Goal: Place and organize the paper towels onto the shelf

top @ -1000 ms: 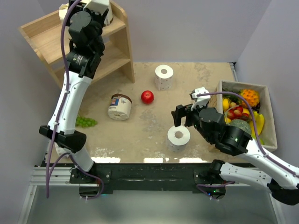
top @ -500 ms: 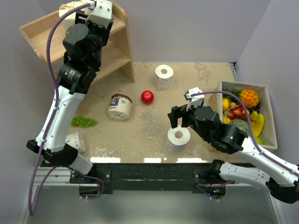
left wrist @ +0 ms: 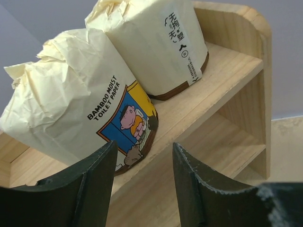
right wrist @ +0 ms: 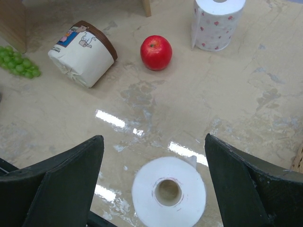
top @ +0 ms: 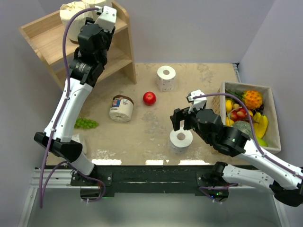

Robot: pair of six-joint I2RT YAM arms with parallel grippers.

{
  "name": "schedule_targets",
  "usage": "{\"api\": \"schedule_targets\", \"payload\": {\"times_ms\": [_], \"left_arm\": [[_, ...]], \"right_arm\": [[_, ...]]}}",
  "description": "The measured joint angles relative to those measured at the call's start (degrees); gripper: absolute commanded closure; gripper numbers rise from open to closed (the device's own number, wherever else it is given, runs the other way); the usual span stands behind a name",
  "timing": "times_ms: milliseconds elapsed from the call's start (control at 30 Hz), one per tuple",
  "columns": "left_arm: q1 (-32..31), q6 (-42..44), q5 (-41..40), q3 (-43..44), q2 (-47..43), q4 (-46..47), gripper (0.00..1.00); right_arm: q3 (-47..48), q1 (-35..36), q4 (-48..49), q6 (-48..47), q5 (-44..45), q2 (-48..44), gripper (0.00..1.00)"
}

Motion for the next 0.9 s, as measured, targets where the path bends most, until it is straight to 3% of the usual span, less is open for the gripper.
{"api": "schedule_targets", "payload": {"times_ms": [467,700,900], "left_arm": [[6.7,-1.3,0.2,0.5,2.4,0.0,0.44],[7.1,-3.8,5.1,0.3,2.3,-0.9,0.31],[4.0,-4.7,9.9,-8.6,-5.2,-0.8,0.21]], "right_arm": [[-0.5,0.0,0.4,-0.4,0.0,-0.8,0.09],[-0.5,0.0,0.5,-0.3,0.0,-0.6,0.09],[-1.4,0.0,2.1,-0.4,-0.1,0.5,0.09]]}}
